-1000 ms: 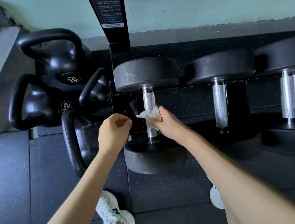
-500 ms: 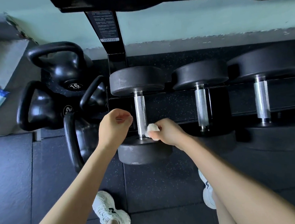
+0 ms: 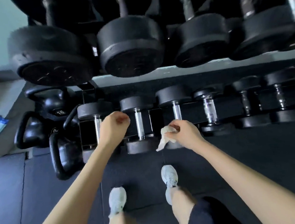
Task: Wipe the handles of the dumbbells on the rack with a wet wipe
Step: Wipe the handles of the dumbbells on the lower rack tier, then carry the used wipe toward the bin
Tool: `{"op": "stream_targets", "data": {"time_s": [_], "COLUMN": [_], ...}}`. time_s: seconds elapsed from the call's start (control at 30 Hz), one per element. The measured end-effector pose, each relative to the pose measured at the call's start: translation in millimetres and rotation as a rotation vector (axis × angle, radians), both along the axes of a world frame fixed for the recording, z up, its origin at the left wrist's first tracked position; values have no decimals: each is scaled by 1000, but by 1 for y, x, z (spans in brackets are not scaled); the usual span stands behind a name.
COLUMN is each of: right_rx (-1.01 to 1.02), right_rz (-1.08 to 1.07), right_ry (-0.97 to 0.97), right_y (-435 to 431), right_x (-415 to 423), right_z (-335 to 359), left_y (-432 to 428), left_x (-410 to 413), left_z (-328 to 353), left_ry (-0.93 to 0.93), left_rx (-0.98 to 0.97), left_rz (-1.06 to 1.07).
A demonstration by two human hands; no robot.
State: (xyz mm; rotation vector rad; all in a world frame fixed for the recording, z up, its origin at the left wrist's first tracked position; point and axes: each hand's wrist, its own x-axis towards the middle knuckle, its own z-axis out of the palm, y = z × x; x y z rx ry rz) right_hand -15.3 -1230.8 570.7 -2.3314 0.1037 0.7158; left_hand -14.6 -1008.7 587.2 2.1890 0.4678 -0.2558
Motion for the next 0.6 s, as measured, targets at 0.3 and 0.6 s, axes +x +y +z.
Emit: {"op": "stream_targets", "data": {"time_s": [0.3, 0.6], "right_rx": [-85, -164], "right_rz": [-474, -888], "right_ry": [-165, -187], "right_y": [-191, -409], "right_x": [-63, -167], "right_z": [113, 164], "left_y": [-183, -437], "left_x": [31, 26], "left_z": [101, 150], "left_ry": [-84, -146], "left_rx": [-61, -36], "left_rz": [-539, -992]}}
